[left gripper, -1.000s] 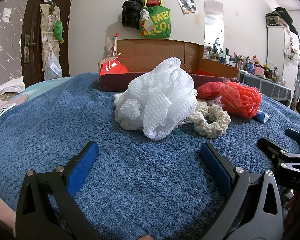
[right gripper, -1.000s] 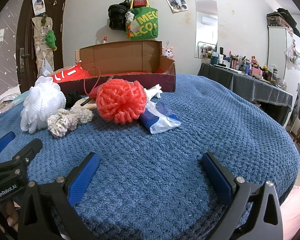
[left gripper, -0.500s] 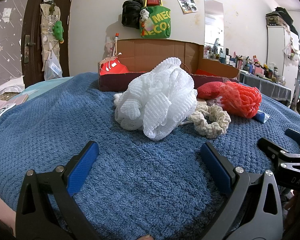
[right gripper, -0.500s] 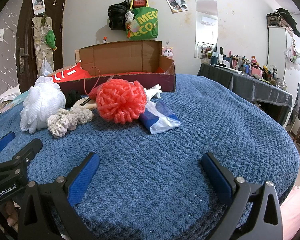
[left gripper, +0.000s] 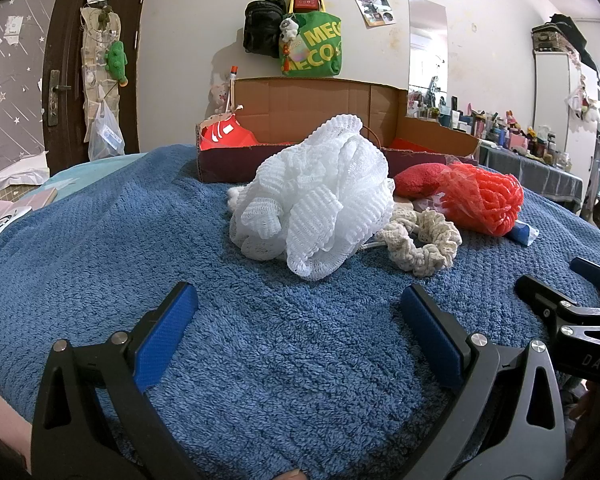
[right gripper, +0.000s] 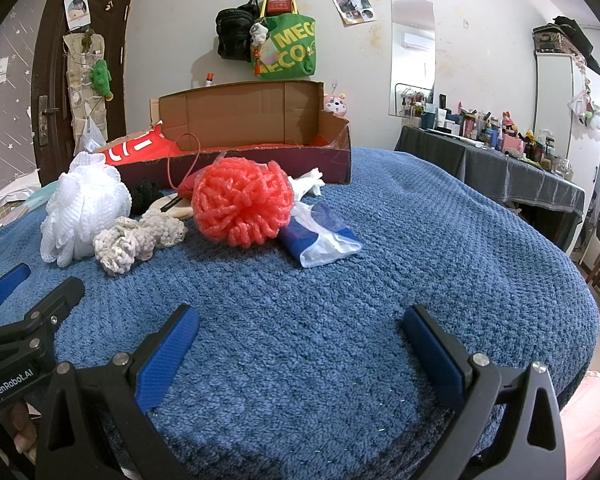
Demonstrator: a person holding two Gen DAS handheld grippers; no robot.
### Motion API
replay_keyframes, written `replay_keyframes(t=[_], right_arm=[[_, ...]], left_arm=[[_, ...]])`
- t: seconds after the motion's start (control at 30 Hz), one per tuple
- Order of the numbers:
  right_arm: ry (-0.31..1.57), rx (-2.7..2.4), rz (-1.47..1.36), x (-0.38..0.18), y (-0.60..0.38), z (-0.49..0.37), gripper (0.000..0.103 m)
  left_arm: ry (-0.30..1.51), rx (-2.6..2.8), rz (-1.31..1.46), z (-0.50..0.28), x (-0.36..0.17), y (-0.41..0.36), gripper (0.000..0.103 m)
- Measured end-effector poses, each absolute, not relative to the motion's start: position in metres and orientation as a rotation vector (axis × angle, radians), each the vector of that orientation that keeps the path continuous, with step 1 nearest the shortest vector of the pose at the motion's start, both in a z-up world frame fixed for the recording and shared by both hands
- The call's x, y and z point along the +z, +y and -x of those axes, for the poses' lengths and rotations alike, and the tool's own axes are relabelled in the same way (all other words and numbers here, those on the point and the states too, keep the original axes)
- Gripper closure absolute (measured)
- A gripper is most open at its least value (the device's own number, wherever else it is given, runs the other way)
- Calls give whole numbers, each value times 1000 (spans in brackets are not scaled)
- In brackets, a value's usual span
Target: Organize soft objects
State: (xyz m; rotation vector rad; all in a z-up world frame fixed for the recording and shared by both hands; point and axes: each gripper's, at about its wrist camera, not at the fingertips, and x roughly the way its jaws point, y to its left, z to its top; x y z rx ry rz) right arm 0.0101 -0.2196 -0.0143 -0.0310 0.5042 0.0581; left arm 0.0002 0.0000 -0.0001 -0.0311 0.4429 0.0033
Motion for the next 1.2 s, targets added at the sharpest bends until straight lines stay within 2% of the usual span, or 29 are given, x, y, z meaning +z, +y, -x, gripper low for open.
replay_keyframes(t=[0.7,1.2], right_arm=[[506,60,28,-14,-219,-8,0],[498,85,11,21,-226,-27,0]], left_arm=[[448,-8,32,1,0,3,0],[482,-43,21,-26,45,7,0]])
